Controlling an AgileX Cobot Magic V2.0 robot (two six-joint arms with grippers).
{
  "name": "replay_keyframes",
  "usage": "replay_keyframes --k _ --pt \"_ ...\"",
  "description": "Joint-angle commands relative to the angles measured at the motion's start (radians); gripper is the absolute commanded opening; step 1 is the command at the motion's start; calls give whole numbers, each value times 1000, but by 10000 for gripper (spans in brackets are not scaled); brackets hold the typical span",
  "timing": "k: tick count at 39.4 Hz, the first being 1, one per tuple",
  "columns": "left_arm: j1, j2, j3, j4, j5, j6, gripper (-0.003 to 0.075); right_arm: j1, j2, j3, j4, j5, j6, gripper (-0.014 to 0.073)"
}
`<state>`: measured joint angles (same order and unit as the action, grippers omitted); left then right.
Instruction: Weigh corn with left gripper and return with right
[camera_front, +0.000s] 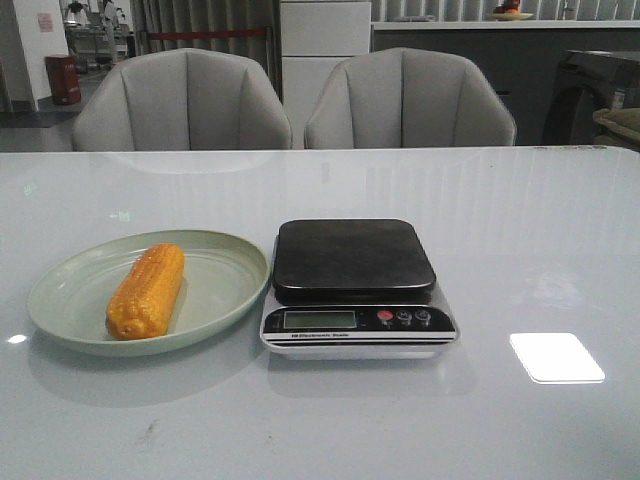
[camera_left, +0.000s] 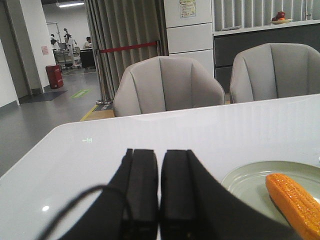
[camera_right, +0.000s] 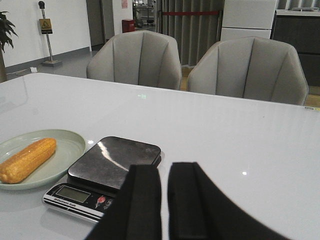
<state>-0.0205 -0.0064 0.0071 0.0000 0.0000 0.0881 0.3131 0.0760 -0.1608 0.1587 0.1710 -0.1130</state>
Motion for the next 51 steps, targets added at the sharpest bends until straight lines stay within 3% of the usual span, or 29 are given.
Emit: replay_keyframes --k 1,30,42,51 --pt "0 -20 30 0 -87 1 125 -3 15 -27 3 -75 -11 207" --pt "0 -20 30 0 -87 1 125 -11 15 -14 -5 -91 -11 207" --pt "0 -20 30 0 -87 1 125 -206 3 121 -20 -99 -11 207" --pt "0 -20 30 0 -87 1 125 -320 -108 197 -35 -87 -11 207"
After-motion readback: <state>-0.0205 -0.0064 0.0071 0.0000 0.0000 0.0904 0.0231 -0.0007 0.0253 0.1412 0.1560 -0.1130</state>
